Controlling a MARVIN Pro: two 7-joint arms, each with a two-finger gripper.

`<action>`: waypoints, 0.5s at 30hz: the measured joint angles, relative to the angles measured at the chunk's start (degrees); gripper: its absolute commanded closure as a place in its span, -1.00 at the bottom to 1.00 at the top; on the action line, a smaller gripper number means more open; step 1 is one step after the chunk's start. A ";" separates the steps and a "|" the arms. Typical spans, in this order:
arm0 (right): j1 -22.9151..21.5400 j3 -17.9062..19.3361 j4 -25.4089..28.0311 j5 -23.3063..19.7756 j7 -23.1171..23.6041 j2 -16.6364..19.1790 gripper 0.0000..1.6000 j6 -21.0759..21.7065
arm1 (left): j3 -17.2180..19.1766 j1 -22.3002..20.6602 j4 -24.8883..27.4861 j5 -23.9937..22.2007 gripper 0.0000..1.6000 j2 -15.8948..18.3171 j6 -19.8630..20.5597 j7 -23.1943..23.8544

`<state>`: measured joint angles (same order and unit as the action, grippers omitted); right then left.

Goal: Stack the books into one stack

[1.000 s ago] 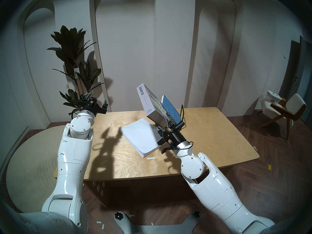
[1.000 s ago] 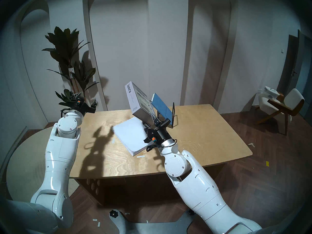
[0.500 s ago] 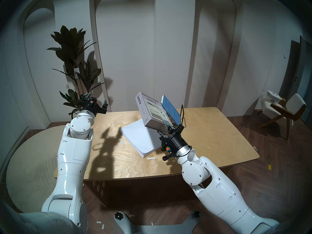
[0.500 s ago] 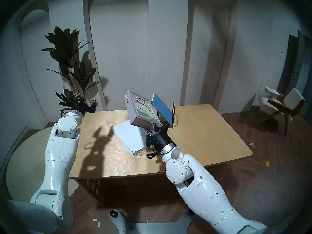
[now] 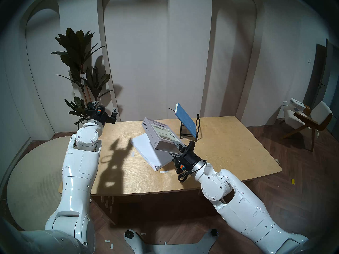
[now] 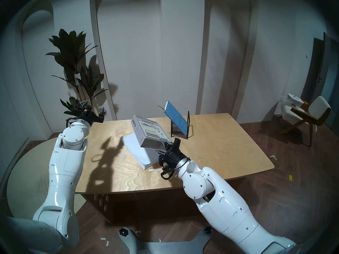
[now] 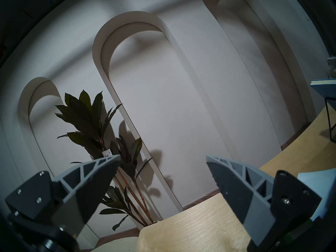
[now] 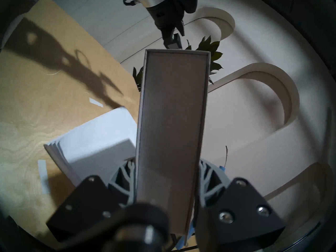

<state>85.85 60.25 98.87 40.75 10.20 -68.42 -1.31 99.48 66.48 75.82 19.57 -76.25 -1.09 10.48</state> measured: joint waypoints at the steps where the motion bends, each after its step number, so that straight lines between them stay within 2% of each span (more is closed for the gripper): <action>1: -0.11 -0.25 -0.17 0.02 0.53 0.17 1.00 0.08 | -0.01 0.00 0.00 -0.01 -1.00 0.01 0.00 0.00; 7: -0.56 -1.05 -1.45 0.84 1.89 0.37 1.00 0.58 | -0.06 0.02 0.01 -0.05 -1.00 0.04 0.01 -0.02; 15: -1.87 -0.94 -6.47 0.95 1.98 -0.56 1.00 1.07 | -0.12 0.03 0.01 -0.12 -1.00 0.09 0.01 -0.04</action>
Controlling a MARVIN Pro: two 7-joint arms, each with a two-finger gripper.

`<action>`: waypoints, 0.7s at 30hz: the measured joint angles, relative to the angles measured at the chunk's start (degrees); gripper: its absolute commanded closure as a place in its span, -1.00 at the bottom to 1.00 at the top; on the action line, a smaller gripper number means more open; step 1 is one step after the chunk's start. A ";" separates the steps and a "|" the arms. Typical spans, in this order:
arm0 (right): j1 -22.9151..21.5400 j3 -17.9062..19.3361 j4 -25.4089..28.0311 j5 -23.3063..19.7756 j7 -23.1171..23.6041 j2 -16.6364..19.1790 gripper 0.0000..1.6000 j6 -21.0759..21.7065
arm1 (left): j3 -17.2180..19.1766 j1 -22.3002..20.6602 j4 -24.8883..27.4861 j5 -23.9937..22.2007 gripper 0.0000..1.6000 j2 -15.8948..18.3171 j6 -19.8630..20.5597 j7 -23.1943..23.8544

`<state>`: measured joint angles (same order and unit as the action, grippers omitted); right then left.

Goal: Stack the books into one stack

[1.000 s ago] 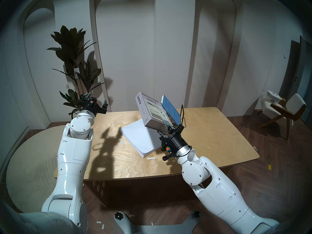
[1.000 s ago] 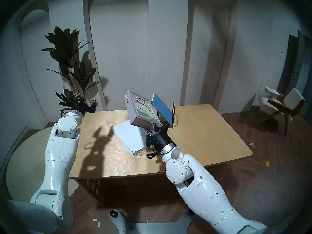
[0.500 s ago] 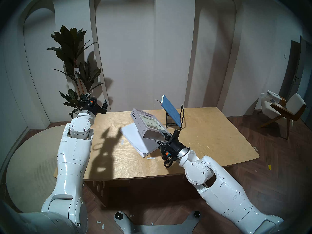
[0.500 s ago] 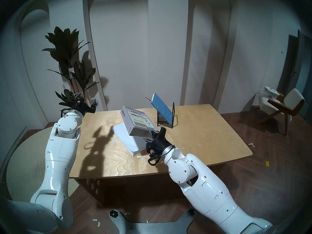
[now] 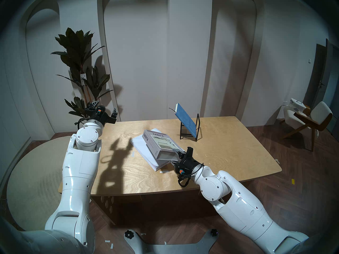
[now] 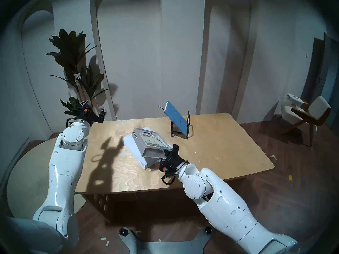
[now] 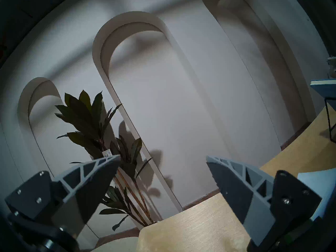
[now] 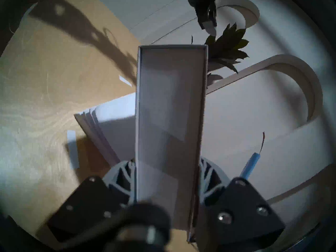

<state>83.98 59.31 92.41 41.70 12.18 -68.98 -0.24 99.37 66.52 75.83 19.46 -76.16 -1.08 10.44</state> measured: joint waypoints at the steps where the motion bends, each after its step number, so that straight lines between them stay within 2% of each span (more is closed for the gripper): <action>1: -0.34 0.09 -0.87 -0.21 -0.15 -0.23 1.00 -0.14 | -0.01 0.00 0.00 -0.02 -1.00 0.01 0.00 -0.01; 11: -2.32 -0.39 -5.54 -0.86 -2.36 -1.88 1.00 -2.27 | -0.08 0.02 0.00 -0.10 -1.00 0.07 0.00 -0.05; 17: -3.35 -2.15 -6.14 1.96 -3.80 -2.22 1.00 -2.67 | -0.13 0.02 0.00 -0.13 -1.00 0.11 0.00 -0.11; 21: -4.04 -3.19 -5.89 3.06 -2.92 -2.27 1.00 -2.43 | -0.16 0.03 0.00 -0.16 -1.00 0.14 0.00 -0.14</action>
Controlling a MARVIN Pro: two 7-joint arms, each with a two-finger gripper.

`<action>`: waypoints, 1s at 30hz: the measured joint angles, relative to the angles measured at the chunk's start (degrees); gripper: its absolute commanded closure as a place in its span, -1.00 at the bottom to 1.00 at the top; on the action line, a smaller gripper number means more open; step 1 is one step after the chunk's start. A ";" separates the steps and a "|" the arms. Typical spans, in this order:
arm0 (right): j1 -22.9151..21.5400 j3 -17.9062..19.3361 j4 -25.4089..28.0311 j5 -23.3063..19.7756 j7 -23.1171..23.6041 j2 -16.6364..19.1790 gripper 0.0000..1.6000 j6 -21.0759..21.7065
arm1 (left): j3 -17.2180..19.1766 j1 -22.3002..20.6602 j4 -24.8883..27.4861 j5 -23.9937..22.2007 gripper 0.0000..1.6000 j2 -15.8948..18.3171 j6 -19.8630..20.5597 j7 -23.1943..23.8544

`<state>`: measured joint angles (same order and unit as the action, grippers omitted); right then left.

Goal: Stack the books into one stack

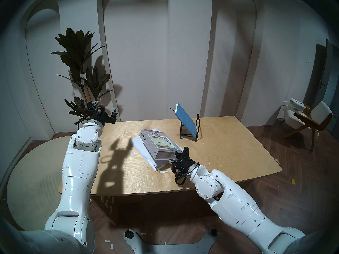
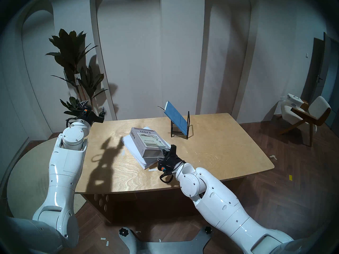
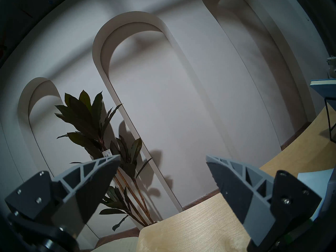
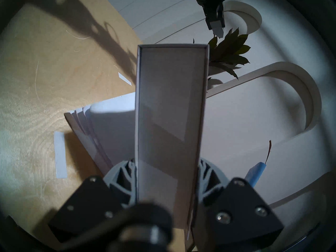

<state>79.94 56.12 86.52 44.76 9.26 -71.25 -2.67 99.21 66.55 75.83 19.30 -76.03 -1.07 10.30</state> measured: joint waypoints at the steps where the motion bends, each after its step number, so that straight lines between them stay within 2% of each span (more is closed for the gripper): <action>1: -0.21 -0.20 0.16 0.10 0.79 -0.04 1.00 0.29 | -0.01 0.00 0.00 -0.01 -1.00 0.01 0.00 -0.01; 10: -2.24 0.54 0.71 -0.95 6.30 -0.97 1.00 3.83 | -0.07 0.01 0.00 -0.09 -1.00 0.07 0.00 -0.07; 18: -4.80 2.07 -1.48 -2.74 9.81 -1.94 1.00 5.59 | -0.13 0.02 0.00 -0.15 -1.00 0.12 0.00 -0.13; 24: -6.50 2.48 -3.43 -3.57 11.42 -2.35 1.00 5.74 | -0.18 0.03 0.00 -0.19 -1.00 0.15 0.01 -0.16; 30: -7.73 2.10 -5.25 -3.02 11.05 -2.66 1.00 5.21 | -0.22 0.04 0.00 -0.24 -1.00 0.18 0.02 -0.19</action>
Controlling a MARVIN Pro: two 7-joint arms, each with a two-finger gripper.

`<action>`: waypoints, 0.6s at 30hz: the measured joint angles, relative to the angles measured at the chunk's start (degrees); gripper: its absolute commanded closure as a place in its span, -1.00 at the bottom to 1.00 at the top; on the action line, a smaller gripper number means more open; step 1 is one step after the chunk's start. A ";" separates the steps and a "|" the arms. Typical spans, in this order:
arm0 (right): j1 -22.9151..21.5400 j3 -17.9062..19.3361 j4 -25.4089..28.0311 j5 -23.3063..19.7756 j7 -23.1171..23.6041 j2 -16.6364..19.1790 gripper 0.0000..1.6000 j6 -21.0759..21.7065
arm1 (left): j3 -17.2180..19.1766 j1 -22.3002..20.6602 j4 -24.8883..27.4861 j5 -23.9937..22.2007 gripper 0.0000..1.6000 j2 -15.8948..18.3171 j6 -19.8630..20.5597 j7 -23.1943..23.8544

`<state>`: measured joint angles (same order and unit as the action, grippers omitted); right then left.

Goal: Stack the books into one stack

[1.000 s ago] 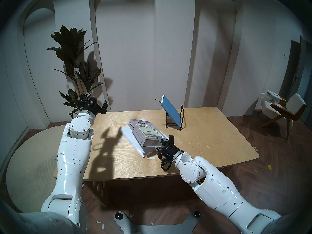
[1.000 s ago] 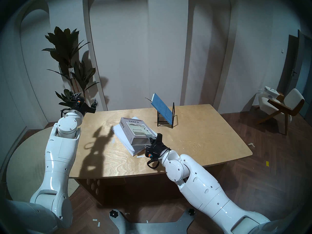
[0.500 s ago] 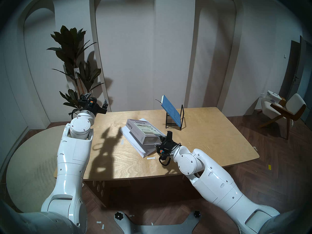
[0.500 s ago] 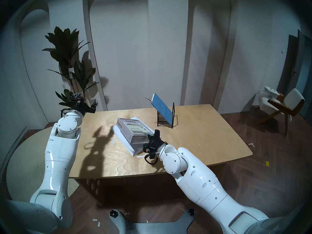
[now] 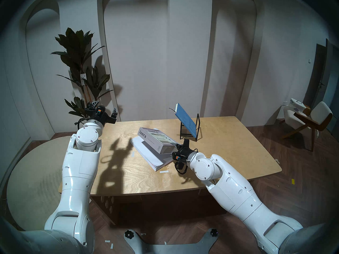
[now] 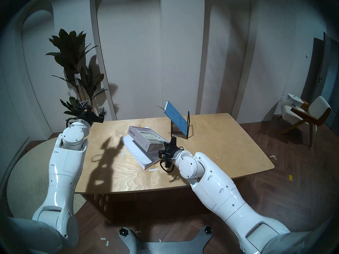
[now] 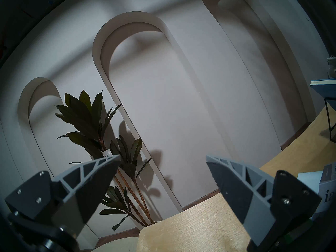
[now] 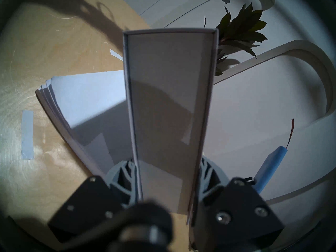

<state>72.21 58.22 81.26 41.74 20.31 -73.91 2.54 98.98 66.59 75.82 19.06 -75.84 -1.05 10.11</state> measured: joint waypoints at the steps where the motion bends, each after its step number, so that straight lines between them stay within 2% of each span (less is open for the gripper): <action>1: -0.24 -0.30 -0.37 0.52 -0.46 -0.04 1.00 -0.22 | -0.01 0.00 0.00 -0.01 -1.00 0.01 0.00 0.00; 8: -1.65 -1.66 -2.13 2.58 -1.90 -0.62 1.00 -0.95 | -0.05 0.01 0.00 -0.08 -1.00 0.05 0.00 -0.04; 9: -1.89 -1.71 -2.43 2.66 -1.99 -0.81 0.73 -0.98 | -0.06 0.01 0.00 -0.09 -1.00 0.06 0.00 -0.04; 10: -2.07 -1.71 -2.66 2.69 -2.04 -0.97 -0.85 -0.98 | -0.06 0.01 0.00 -0.10 -1.00 0.07 0.00 -0.05; 11: -2.24 -1.67 -2.91 2.73 -2.12 -1.16 -1.00 -0.95 | -0.07 0.01 0.00 -0.10 -1.00 0.07 0.00 -0.05; 15: -2.58 -1.03 -3.51 2.55 -1.84 -2.07 -1.00 1.03 | -0.10 0.02 0.00 -0.14 -1.00 0.10 0.00 -0.07; 18: -2.65 -0.47 -3.37 1.61 0.11 -2.45 -1.00 3.18 | -0.12 0.02 0.00 -0.16 -1.00 0.12 0.00 -0.08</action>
<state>69.56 57.75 77.89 43.35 20.42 -76.36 5.72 98.87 66.61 75.82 18.90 -75.72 -1.05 10.03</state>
